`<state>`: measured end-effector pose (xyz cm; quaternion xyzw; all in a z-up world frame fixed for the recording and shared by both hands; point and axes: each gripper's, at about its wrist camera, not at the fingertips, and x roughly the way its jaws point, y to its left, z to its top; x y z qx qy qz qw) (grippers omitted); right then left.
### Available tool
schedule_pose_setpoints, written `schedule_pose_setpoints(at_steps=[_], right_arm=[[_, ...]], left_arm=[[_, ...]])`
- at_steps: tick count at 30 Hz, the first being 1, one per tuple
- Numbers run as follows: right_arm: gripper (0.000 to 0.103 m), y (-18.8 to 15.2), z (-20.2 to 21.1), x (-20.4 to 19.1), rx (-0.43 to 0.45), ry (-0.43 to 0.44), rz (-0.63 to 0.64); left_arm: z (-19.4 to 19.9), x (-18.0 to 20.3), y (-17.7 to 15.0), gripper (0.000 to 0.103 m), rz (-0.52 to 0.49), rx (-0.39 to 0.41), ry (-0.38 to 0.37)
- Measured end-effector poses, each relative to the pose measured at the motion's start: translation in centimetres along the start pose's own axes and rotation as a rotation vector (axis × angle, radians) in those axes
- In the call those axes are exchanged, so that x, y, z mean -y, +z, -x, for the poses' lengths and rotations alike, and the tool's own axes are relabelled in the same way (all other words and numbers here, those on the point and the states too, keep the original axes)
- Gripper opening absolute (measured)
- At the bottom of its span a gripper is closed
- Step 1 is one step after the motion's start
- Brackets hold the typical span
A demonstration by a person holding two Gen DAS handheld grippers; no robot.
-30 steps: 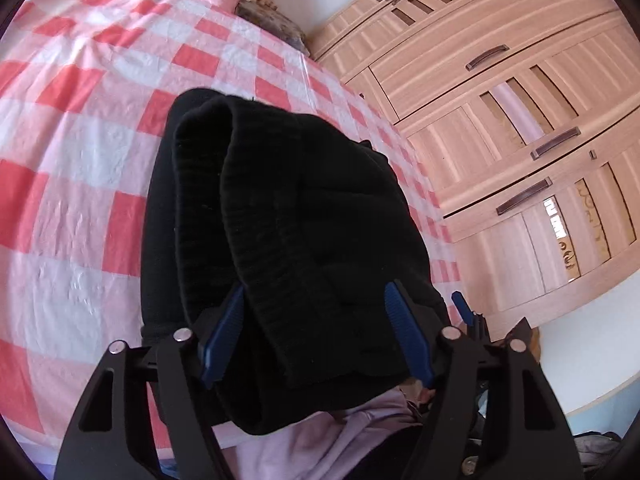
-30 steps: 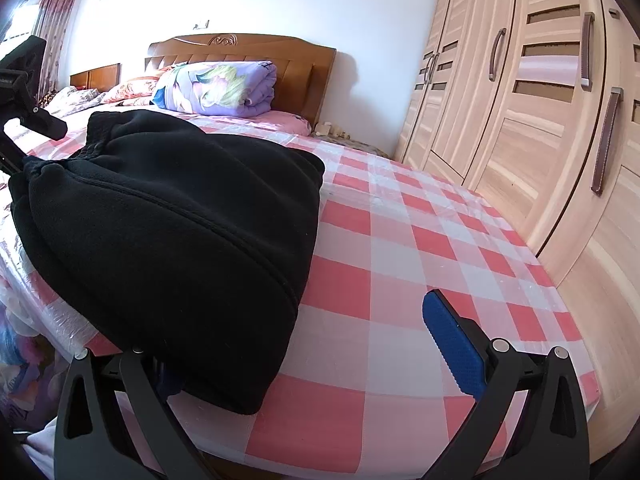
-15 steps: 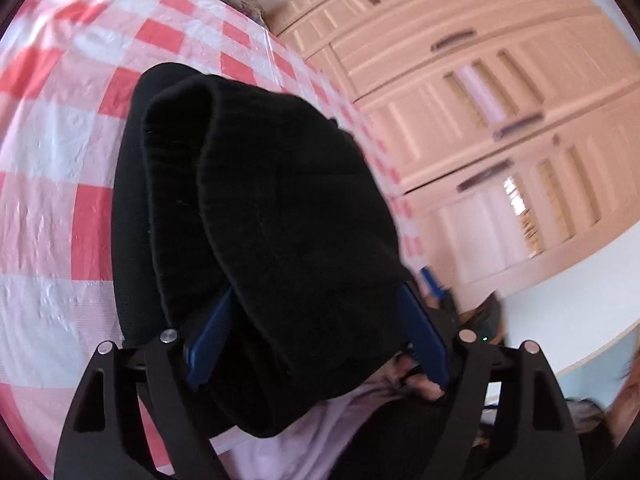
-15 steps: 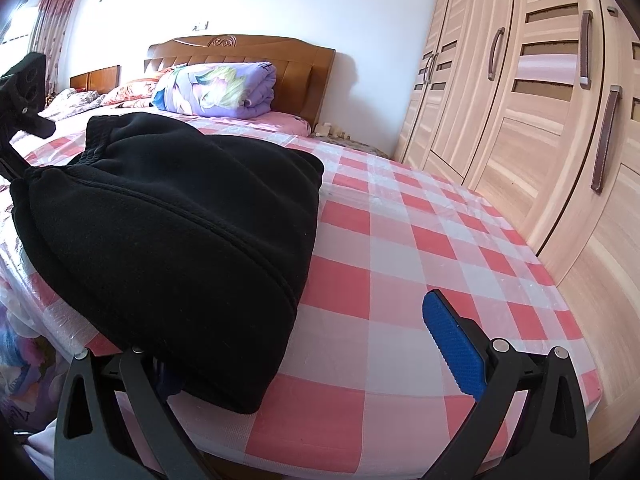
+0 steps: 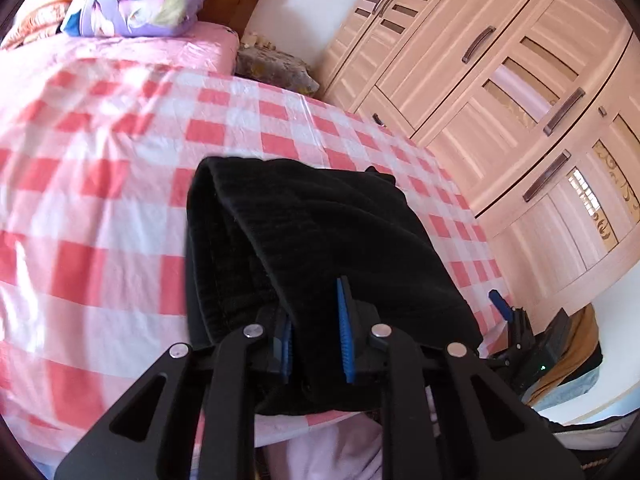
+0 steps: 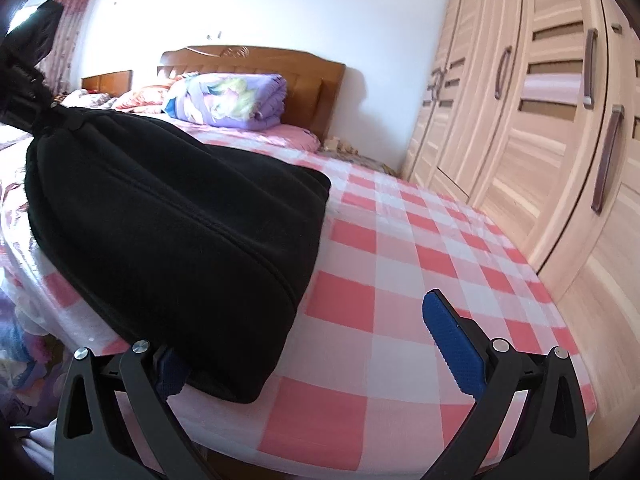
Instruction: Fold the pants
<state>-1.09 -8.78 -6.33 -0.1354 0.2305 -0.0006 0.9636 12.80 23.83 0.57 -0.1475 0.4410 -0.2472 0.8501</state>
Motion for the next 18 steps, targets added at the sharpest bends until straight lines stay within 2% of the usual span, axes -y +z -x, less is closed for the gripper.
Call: schedule_pose_setpoints(at_steps=[1,4,5,7,8,10,13,15,18], right_arm=[[0.099,0.0,0.0,-0.2,0.002,0.011,0.007],[0.099,-0.2,-0.4,-0.9,-0.014,0.031,0.04],[0.099,-0.3,-0.4,-1.1,-0.017,0.035,0.047],[0.099,-0.4,-0.4,-1.0,-0.016,0.041,0.052],[0.099,-0.4,-0.6,-0.7,-0.026,0.054,0.045],[0.099,-0.4,-0.7,-0.3,-0.046,0.077,0.031],[0.099,-0.5,0.6,0.9,-0.025,0.151,-0.001],[0.099,-0.5,1.1,1.6,-0.012,0.196,-0.043],[0.099,0.3,0.5,2.7,-0.01,0.257,-0.123]], left_arm=[[-0.3,-0.6,0.1,0.018,0.011,-0.012,0.037],[-2.4,-3.1,-0.6,0.018,0.066,-0.064,0.08],[-2.8,-4.3,-1.1,0.018,0.098,-0.069,0.061],[-3.0,-6.5,-1.9,0.018,0.179,-0.041,-0.032],[-2.9,-6.9,-2.1,0.018,0.195,-0.029,-0.042],[-2.3,-7.0,-2.3,0.018,0.196,-0.011,-0.023],[0.0,-5.9,-1.7,0.005,0.151,0.03,0.028],[0.3,-5.9,-1.5,0.005,0.142,0.018,0.017],[-1.9,-5.4,-2.1,0.007,0.102,-0.042,0.081]])
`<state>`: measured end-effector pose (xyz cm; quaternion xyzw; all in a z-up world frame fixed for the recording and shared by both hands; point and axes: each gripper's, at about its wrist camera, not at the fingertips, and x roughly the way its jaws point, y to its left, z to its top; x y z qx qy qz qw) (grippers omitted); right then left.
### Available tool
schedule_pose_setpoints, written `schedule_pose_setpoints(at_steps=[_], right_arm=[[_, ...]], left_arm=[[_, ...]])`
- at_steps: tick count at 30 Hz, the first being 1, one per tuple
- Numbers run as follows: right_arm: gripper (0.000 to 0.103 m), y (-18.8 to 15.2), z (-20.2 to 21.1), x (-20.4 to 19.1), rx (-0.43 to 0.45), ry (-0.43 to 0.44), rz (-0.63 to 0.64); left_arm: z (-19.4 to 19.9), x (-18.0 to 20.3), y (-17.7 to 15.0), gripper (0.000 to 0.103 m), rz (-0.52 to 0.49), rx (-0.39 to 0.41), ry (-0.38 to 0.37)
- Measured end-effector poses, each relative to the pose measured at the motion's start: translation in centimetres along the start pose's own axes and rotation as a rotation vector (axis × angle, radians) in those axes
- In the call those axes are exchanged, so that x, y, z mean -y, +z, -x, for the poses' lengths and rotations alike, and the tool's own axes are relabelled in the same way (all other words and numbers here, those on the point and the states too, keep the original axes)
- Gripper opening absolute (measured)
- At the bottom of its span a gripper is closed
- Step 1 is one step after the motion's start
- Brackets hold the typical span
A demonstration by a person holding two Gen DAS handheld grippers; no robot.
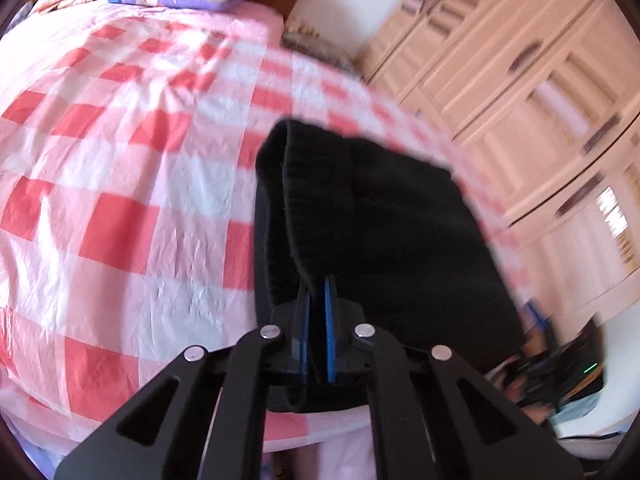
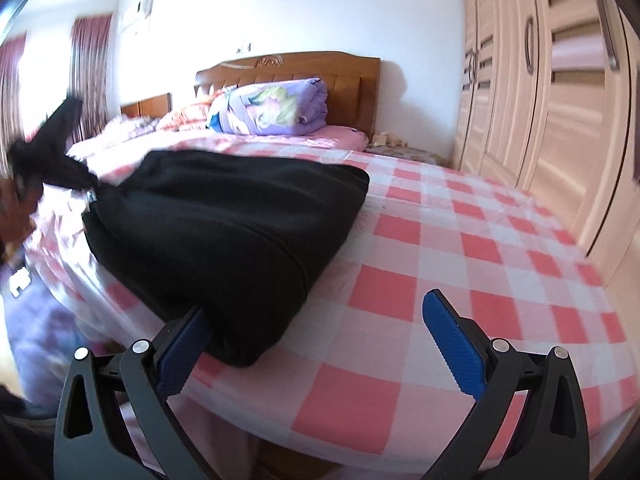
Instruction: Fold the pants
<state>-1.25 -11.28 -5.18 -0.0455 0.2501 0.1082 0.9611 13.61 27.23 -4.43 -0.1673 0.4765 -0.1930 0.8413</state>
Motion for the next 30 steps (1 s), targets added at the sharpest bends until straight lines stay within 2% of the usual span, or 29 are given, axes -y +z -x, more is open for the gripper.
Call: schedule_pose_setpoints(at_steps=[4,6,7,10,14,17,19,21,23,24,25,26,27,29,30], right_arm=[[0.099,1.2,-0.5,1.1,-0.015,0.153,-0.096],[0.099,1.0,-1.6,0.7,-0.107,0.33,-0.067],[0.099,0.9,-1.6,0.6,-0.129,0.375,-0.052],[0.099,0.8,-0.3,1.3,-0.057,0.424,-0.07],[0.099,1.8,-1.1,2.8,0.01,0.488,-0.198],[0.099,2.3,-3.4,1.0,-0.029,0.536,-0.154],[0.099,1.4,-5.1,-1.1,-0.089,0.47,-0.079],[0.099,0.4,-5.0,-2.9,-0.058,0.398,0.014],[0.099,0.6,-5.0,-3.0,-0.066,0.391,0.021],[0.099,0.6,-5.0,-2.9,-0.068,0.396,0.016],[0.099,0.6,-5.1,-3.0,-0.068,0.394,0.019],[0.099,0.6,-5.1,-3.4,-0.069,0.37,0.046],[0.099,0.5,-5.2,-3.8,-0.069,0.347,0.073],[0.099,0.3,-5.3,-4.6,-0.073,0.302,0.122],[0.099,0.3,-5.4,-4.6,-0.075,0.293,0.134]], left_arm=[[-0.2,-0.8,-0.4,0.007,0.036,0.03,-0.029],[-0.3,-0.7,-0.6,0.008,0.035,0.03,-0.029],[-0.3,-0.8,-0.6,0.008,0.036,0.029,-0.033],[-0.3,-0.9,-0.6,0.009,0.039,0.027,-0.034],[-0.5,-0.9,-0.5,0.009,0.041,0.027,-0.032],[-0.5,-1.0,-0.6,0.01,0.056,0.033,-0.034],[-0.3,-1.0,-0.5,0.015,0.068,0.035,-0.031],[0.6,-0.9,-0.2,0.017,0.092,0.045,-0.012],[3.0,1.2,0.5,0.013,0.048,0.122,0.139],[3.9,2.5,0.7,0.014,0.014,0.156,0.175],[4.9,4.7,1.1,0.016,-0.039,0.186,0.142],[5.2,6.5,1.3,0.025,-0.076,0.191,0.088],[4.8,9.1,1.5,0.043,-0.14,0.182,0.036],[2.8,12.7,1.5,0.064,-0.247,0.148,0.048],[1.2,14.0,1.4,0.064,-0.291,0.121,0.069]])
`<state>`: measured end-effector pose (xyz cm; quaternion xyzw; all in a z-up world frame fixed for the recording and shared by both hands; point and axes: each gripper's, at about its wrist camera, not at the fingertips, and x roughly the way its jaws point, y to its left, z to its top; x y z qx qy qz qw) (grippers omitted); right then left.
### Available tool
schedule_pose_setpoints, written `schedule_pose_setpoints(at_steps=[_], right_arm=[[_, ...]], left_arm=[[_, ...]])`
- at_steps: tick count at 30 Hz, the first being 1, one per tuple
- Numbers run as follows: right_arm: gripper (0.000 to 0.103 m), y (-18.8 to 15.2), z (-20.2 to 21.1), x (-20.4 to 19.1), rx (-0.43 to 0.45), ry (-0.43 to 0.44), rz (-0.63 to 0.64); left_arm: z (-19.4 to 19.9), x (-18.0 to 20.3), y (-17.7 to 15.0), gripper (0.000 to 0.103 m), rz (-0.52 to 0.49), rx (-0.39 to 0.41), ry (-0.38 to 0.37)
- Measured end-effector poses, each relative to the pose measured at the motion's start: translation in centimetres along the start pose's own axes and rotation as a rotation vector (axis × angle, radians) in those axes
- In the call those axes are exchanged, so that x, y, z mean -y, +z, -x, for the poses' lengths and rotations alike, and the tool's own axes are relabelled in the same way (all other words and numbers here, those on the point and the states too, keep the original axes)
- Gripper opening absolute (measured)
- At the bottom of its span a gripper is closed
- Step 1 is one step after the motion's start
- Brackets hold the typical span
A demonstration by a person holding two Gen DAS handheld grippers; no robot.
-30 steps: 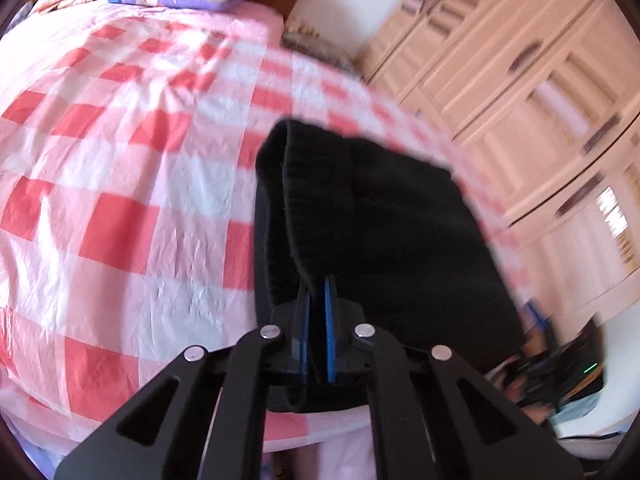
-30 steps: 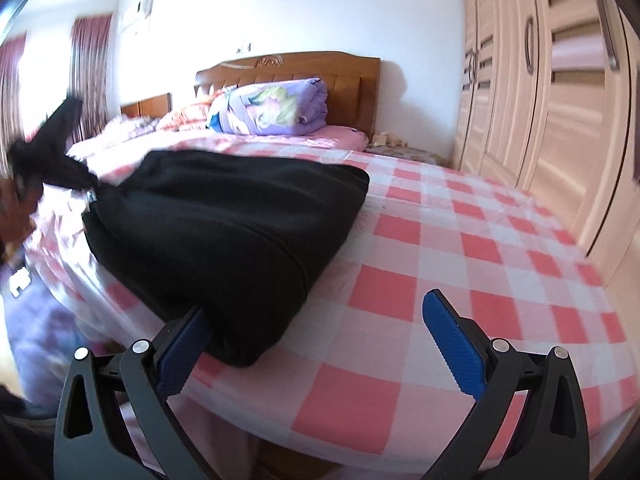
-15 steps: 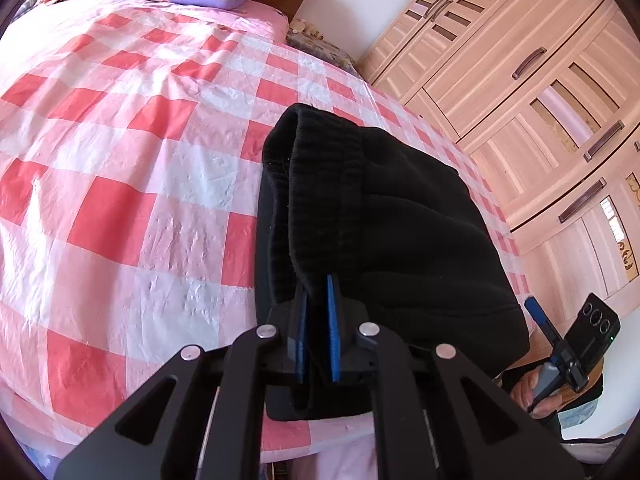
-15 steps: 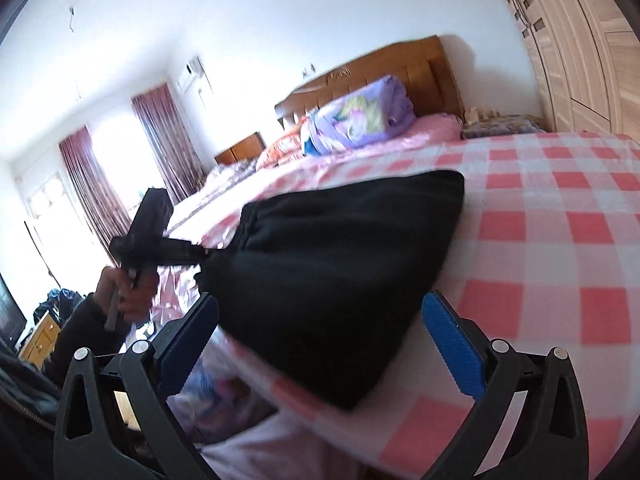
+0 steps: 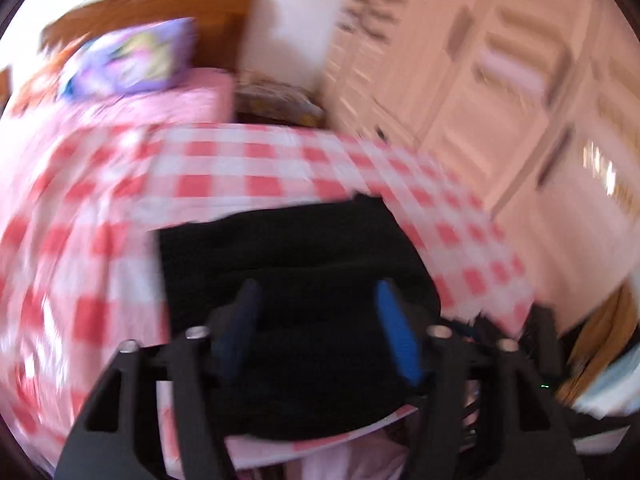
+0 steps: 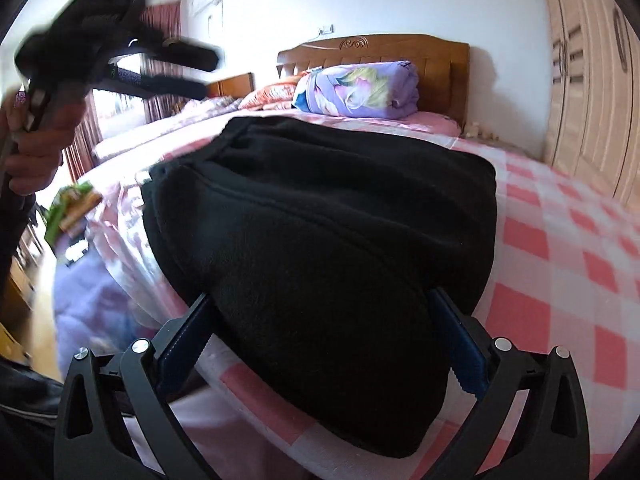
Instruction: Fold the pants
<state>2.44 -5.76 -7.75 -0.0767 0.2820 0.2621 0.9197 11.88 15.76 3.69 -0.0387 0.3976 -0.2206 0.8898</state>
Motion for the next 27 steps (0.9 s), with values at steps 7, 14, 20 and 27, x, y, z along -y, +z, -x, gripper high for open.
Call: schedule_pose_setpoints(at_steps=[7,14,20,27], right_arm=[[0.099,1.2,2.0,1.9,-0.031,0.083,-0.009],[0.099,5.8,1.6,6.6,0.0,0.151,-0.129],[0.099,8.2,-7.3,7.8,-0.181,0.235,-0.121],[0.099,11.3,-5.5,10.5,-0.115,0.314,-0.254]], left_arm=[[-7.8,-4.0,-2.9,0.041,0.093,-0.122,-0.005],[-7.1,-9.4,-4.2,0.002,0.26,-0.075,-0.167],[-7.0,-8.8,-4.2,0.002,0.239,-0.044,-0.143],[-6.7,-8.9,-4.7,0.002,0.238,-0.024,-0.142]])
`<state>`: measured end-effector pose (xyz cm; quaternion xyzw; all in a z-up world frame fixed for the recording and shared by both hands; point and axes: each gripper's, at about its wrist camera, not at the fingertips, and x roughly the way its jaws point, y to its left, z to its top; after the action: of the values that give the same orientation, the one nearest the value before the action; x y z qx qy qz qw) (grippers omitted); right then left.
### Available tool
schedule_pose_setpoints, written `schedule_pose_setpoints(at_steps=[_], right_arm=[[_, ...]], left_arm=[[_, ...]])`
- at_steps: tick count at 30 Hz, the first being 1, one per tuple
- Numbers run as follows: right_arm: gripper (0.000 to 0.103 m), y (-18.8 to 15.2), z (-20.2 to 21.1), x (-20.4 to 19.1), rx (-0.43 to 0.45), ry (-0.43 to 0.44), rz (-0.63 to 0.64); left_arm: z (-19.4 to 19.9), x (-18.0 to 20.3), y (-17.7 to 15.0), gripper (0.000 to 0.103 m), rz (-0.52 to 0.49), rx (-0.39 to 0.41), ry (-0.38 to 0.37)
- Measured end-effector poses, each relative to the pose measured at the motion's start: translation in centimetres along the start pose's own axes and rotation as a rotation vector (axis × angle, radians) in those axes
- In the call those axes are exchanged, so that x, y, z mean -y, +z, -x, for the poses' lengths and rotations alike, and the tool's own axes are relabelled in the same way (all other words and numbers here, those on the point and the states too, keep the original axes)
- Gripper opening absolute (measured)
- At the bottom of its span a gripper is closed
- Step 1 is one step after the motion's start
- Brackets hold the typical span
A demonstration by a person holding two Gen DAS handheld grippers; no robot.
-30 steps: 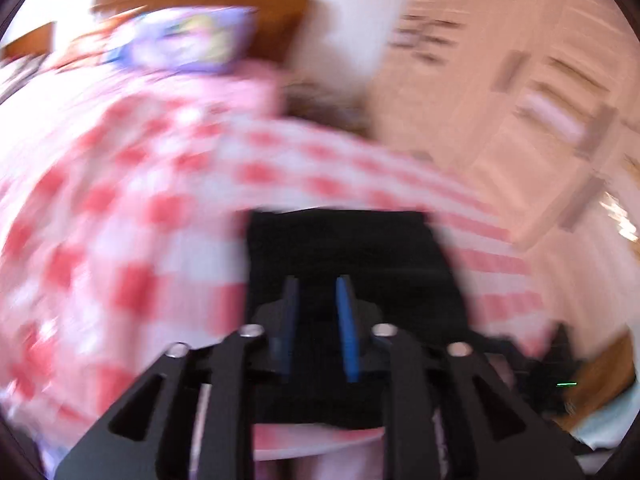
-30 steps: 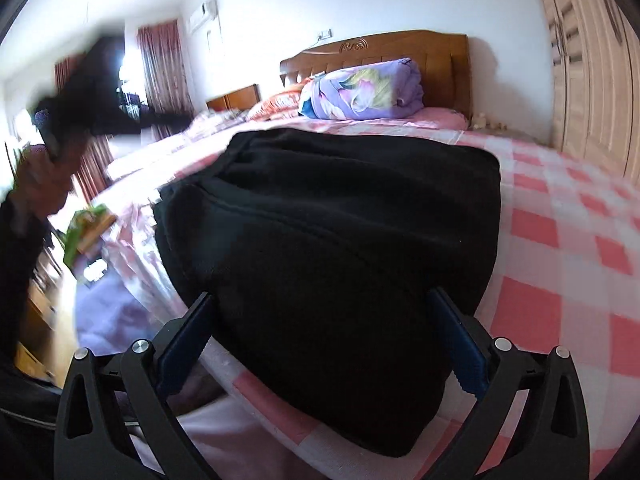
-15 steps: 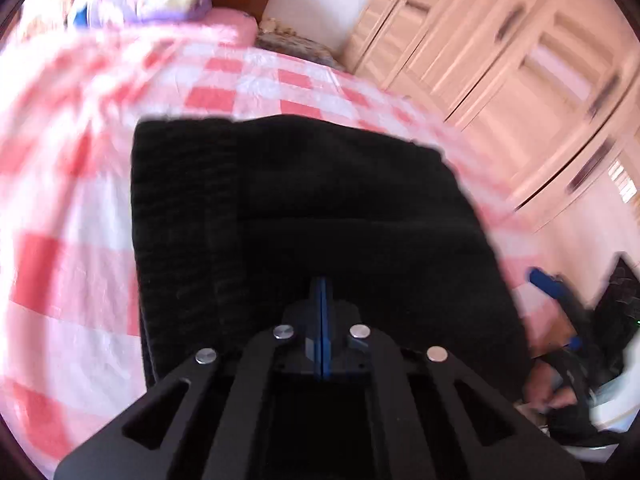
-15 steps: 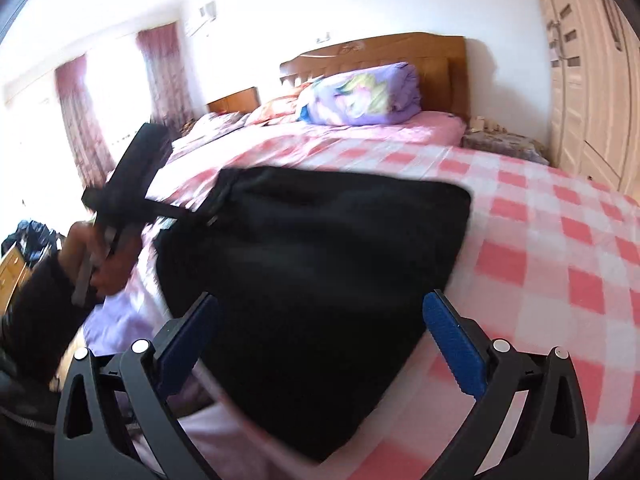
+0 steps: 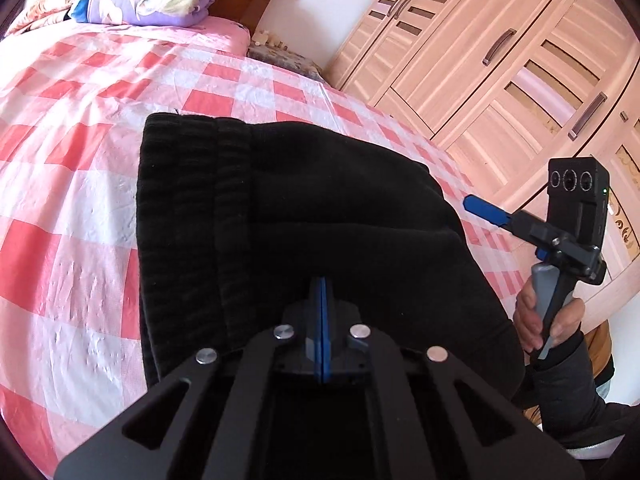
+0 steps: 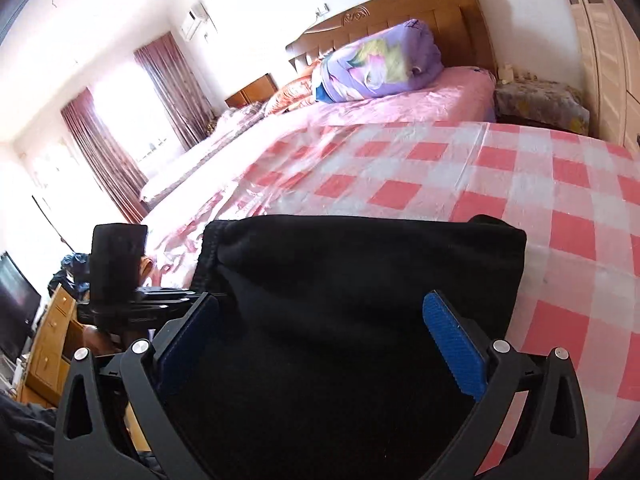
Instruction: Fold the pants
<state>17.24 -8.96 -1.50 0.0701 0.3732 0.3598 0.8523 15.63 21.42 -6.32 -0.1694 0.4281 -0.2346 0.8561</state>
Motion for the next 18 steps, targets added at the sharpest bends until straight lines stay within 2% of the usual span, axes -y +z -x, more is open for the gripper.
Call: schedule_pose_setpoints(at_steps=[1,2,4,7,9,11,14,16,17,18], right_arm=[[0.099,-0.1,-0.7,0.3,-0.03,0.001,-0.006],[0.099,0.1,-2.5,1.0,-0.09,-0.026,-0.002],[0.099,0.6,-5.6,1.7,-0.146,-0.104,0.04],[0.099,3.0,-7.0,2.4,-0.143,-0.136,0.031],[0.099,4.7,-6.6,3.2,-0.111,-0.114,-0.034],[0.099,4.7,-5.1,3.1,-0.07,-0.092,-0.069],[0.099,3.6,-3.2,2.1,-0.025,-0.099,-0.035],[0.099,3.7,-4.2,2.7,-0.055,-0.114,-0.037],[0.099,3.9,-5.6,3.6,-0.099,-0.163,-0.054],[0.099,4.2,-7.2,4.7,-0.151,-0.169,-0.073]], left_arm=[[0.0,0.0,0.0,0.002,-0.002,0.003,0.004],[0.0,0.1,0.0,0.002,-0.004,0.006,0.007],[-0.1,0.1,-0.1,0.002,-0.007,0.009,0.009],[-0.1,0.0,0.1,0.002,-0.003,0.001,0.006],[-0.1,0.0,0.0,0.002,-0.003,0.001,0.004],[0.0,0.0,0.0,0.002,-0.004,0.004,0.004],[-0.1,0.1,0.0,0.002,-0.005,0.007,0.006],[-0.1,0.1,0.0,0.002,-0.007,0.006,0.011],[-0.1,0.2,0.0,0.002,-0.007,0.004,0.012],[-0.1,0.2,0.0,0.002,-0.007,0.003,0.014]])
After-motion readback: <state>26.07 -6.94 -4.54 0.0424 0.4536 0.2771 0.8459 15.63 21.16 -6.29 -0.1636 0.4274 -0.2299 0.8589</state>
